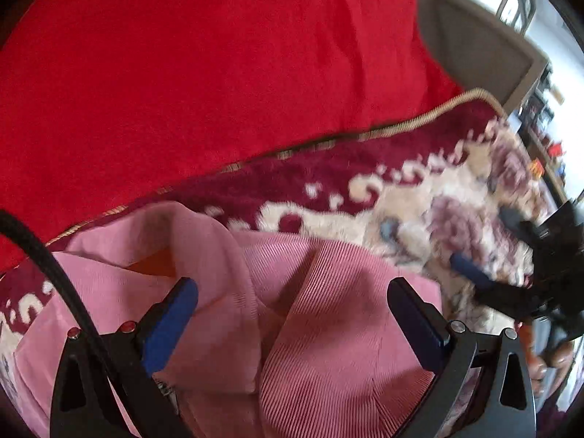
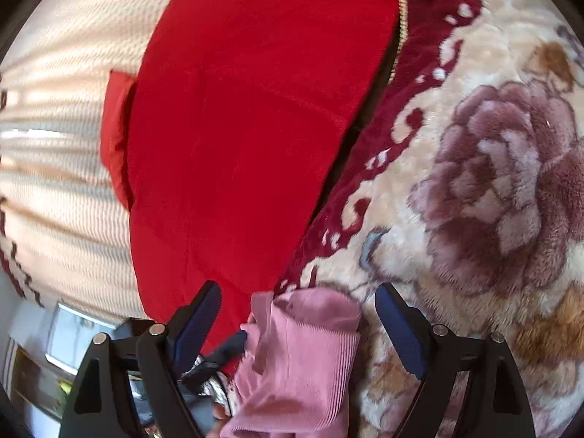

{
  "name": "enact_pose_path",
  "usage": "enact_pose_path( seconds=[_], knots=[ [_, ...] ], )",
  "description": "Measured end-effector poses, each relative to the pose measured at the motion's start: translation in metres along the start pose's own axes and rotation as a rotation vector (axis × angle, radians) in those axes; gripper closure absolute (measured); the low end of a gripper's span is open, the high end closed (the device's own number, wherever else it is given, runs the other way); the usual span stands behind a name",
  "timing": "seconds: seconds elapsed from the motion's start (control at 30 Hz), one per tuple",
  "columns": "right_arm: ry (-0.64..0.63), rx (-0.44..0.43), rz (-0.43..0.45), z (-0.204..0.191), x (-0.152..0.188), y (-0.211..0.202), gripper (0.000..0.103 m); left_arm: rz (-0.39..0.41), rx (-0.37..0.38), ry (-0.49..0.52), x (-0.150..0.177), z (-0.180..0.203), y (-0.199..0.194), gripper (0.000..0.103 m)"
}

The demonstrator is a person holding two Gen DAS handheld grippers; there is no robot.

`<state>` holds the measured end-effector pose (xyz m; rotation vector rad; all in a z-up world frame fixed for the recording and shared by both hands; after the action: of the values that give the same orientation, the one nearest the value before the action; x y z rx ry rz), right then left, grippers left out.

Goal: Fold large clothes
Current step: 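Close the left tool on the cuff of a jacket sleeve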

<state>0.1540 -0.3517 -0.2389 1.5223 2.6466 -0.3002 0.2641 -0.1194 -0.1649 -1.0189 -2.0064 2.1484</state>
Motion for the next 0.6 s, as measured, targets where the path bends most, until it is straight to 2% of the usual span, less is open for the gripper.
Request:
enact_pose_path(
  seconds=[0.03,0.07,0.1,0.13,0.17,0.23,0.3,0.43,0.53,0.6],
  knots=[
    [0.005,0.001,0.004,0.001,-0.002,0.000,0.015,-0.025,0.014,0.016,0.001,0.005,0.006,0.021],
    [0.005,0.006,0.005,0.001,-0.003,0.000,0.015,-0.031,-0.002,0.034,0.002,0.009,0.009,0.029],
    [0.003,0.011,0.005,0.001,-0.003,0.001,0.015,-0.025,-0.029,0.053,0.002,0.012,0.010,0.029],
    [0.002,0.017,0.003,0.002,-0.003,0.001,0.015,-0.015,-0.043,0.068,0.002,0.016,0.010,0.033],
    [0.002,0.023,0.000,0.003,-0.003,0.003,0.015,-0.008,-0.033,0.083,0.003,0.020,0.009,0.058],
    [0.001,0.034,-0.003,0.004,-0.003,0.005,0.015,-0.043,0.007,0.100,0.005,0.027,0.010,0.089],
    [-0.004,0.040,-0.008,0.003,-0.002,0.006,0.016,-0.021,-0.045,0.144,0.005,0.037,0.006,0.090],
    [-0.028,0.049,0.002,-0.003,-0.001,0.003,0.017,-0.007,-0.064,0.171,0.007,0.045,-0.003,0.094],
    [-0.052,0.052,0.009,-0.009,-0.001,0.001,0.017,0.046,-0.081,0.152,0.006,0.045,-0.019,0.098],
    [-0.070,0.057,0.013,-0.012,-0.001,0.000,0.017,0.089,-0.065,0.097,0.006,0.037,-0.041,0.098]
  ],
)
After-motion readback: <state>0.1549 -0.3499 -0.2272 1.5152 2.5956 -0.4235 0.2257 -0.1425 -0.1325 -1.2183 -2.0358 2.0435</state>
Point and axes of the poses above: each gripper's, at about its wrist camera, not at the fingertips, and y roughly the way its jaws point, z to its right, x to its underside, the point moved 3 cm from there along y, roughly the way its jaws point, and after that the axes turned 15 degrees about -x, right-handed, at the moved point
